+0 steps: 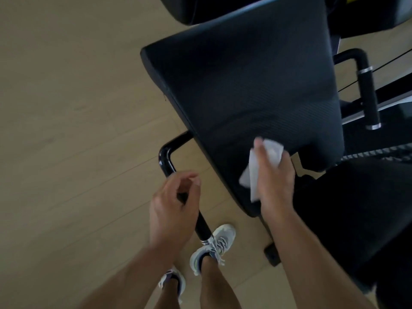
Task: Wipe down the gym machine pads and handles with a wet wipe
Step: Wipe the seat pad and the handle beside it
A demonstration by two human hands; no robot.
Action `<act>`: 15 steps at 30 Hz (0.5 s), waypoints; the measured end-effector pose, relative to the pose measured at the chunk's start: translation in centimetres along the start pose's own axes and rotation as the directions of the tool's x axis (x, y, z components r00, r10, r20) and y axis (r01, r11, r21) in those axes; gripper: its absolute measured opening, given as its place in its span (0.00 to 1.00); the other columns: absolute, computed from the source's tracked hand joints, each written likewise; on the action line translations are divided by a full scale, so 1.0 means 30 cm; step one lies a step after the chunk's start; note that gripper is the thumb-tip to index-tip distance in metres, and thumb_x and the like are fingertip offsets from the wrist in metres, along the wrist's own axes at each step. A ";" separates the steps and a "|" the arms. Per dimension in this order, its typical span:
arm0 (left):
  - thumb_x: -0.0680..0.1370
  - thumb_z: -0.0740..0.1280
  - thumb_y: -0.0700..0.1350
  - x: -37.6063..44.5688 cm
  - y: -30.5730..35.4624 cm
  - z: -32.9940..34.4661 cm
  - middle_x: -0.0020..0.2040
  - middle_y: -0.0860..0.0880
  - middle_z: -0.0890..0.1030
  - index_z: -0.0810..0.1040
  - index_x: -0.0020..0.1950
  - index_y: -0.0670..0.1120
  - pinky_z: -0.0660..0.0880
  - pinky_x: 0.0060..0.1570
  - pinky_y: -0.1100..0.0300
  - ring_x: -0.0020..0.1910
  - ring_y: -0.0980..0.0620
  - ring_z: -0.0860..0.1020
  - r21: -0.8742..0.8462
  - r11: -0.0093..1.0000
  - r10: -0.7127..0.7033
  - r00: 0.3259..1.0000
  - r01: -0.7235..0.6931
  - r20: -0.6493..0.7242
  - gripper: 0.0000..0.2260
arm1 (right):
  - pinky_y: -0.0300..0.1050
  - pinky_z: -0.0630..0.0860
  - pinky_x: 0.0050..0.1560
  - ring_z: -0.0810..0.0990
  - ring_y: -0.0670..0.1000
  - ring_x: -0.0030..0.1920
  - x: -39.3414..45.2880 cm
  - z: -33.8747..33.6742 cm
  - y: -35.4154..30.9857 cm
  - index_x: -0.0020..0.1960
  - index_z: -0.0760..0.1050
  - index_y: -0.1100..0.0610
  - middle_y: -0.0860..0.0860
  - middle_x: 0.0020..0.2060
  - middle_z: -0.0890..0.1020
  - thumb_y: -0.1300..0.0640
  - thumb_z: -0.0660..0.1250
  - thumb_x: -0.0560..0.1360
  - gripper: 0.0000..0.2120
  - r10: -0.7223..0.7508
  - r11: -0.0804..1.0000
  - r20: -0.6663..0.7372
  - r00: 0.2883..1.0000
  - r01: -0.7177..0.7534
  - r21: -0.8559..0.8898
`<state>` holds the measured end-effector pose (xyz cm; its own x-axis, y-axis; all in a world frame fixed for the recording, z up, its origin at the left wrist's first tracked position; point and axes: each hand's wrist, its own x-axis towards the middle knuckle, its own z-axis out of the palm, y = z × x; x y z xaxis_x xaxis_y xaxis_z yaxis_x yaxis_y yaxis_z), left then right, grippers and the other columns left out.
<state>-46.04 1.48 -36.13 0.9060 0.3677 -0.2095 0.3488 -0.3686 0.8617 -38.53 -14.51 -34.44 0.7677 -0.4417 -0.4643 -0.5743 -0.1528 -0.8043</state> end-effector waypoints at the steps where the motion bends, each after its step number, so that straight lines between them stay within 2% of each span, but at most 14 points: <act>1: 0.79 0.70 0.43 0.033 0.001 0.016 0.41 0.60 0.81 0.81 0.51 0.54 0.71 0.43 0.77 0.45 0.63 0.80 0.052 0.994 0.094 0.996 -0.094 0.010 0.06 | 0.38 0.74 0.40 0.80 0.42 0.47 0.058 0.020 -0.041 0.62 0.74 0.49 0.46 0.52 0.80 0.36 0.68 0.77 0.21 -0.007 0.998 -0.012 1.000 0.007 0.064; 2: 0.79 0.71 0.42 0.071 0.000 0.035 0.43 0.58 0.81 0.82 0.53 0.51 0.70 0.46 0.76 0.46 0.61 0.80 0.111 0.974 0.198 0.980 -0.198 0.017 0.05 | 0.38 0.75 0.41 0.80 0.43 0.49 0.104 0.043 -0.069 0.65 0.72 0.48 0.46 0.54 0.79 0.37 0.68 0.77 0.22 -0.037 0.995 -0.009 0.999 0.037 0.093; 3: 0.79 0.70 0.41 0.113 -0.006 0.054 0.45 0.56 0.82 0.83 0.54 0.48 0.71 0.49 0.74 0.47 0.59 0.79 0.162 0.939 0.303 0.953 -0.303 0.026 0.05 | 0.38 0.77 0.42 0.79 0.43 0.50 0.139 0.068 -0.090 0.67 0.71 0.48 0.45 0.55 0.79 0.39 0.68 0.78 0.22 -0.114 0.992 -0.006 0.994 0.114 0.048; 4: 0.79 0.69 0.41 0.158 -0.016 0.071 0.46 0.53 0.82 0.83 0.54 0.45 0.73 0.51 0.69 0.48 0.55 0.79 0.207 0.893 0.400 0.916 -0.399 0.042 0.05 | 0.38 0.80 0.47 0.79 0.43 0.52 0.161 0.092 -0.097 0.69 0.69 0.48 0.45 0.56 0.78 0.40 0.67 0.79 0.23 -0.234 0.968 0.022 0.972 0.235 -0.086; 6: 0.79 0.67 0.40 0.247 -0.039 0.093 0.46 0.49 0.83 0.84 0.53 0.43 0.76 0.50 0.57 0.47 0.49 0.80 0.280 0.792 0.535 0.837 -0.543 0.112 0.06 | 0.48 0.76 0.65 0.74 0.48 0.66 0.192 0.132 -0.070 0.76 0.64 0.48 0.48 0.68 0.74 0.39 0.66 0.79 0.29 -0.429 0.773 0.223 0.876 0.483 -0.411; 8: 0.81 0.66 0.40 0.321 -0.063 0.097 0.46 0.47 0.83 0.83 0.53 0.42 0.77 0.47 0.51 0.45 0.46 0.80 0.328 0.710 0.591 0.780 -0.623 0.204 0.07 | 0.58 0.65 0.76 0.60 0.53 0.79 0.191 0.160 0.002 0.81 0.58 0.50 0.52 0.80 0.62 0.39 0.62 0.81 0.33 -0.456 0.567 0.415 0.787 0.617 -0.546; 9: 0.81 0.65 0.40 0.349 -0.074 0.094 0.46 0.46 0.83 0.83 0.53 0.42 0.77 0.46 0.49 0.44 0.45 0.79 0.343 0.673 0.607 0.754 -0.655 0.249 0.07 | 0.59 0.61 0.78 0.53 0.54 0.82 0.183 0.166 0.046 0.82 0.56 0.52 0.53 0.82 0.56 0.38 0.58 0.82 0.34 -0.464 0.525 0.449 0.763 0.646 -0.554; 11: 0.82 0.64 0.40 0.380 -0.093 0.085 0.46 0.46 0.82 0.82 0.53 0.42 0.76 0.47 0.49 0.44 0.44 0.79 0.370 0.610 0.631 0.712 -0.701 0.308 0.08 | 0.59 0.59 0.80 0.47 0.54 0.83 0.154 0.173 0.139 0.83 0.54 0.55 0.54 0.83 0.52 0.40 0.53 0.84 0.33 -0.529 0.494 0.439 0.726 0.684 -0.537; 15: 0.82 0.63 0.42 0.368 -0.094 0.082 0.53 0.45 0.81 0.81 0.58 0.42 0.72 0.53 0.51 0.52 0.44 0.77 0.482 0.555 0.640 0.718 -0.678 0.273 0.09 | 0.58 0.54 0.81 0.48 0.53 0.83 0.103 0.195 0.291 0.83 0.53 0.59 0.55 0.83 0.53 0.46 0.52 0.86 0.29 -0.614 0.402 0.474 0.631 0.767 -0.500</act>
<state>-36.44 4.48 -42.02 0.9392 -0.2051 0.2753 -0.3055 -0.8653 0.3974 -39.49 -12.05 -45.05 0.9718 0.2345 0.0252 0.2160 -0.8422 -0.4940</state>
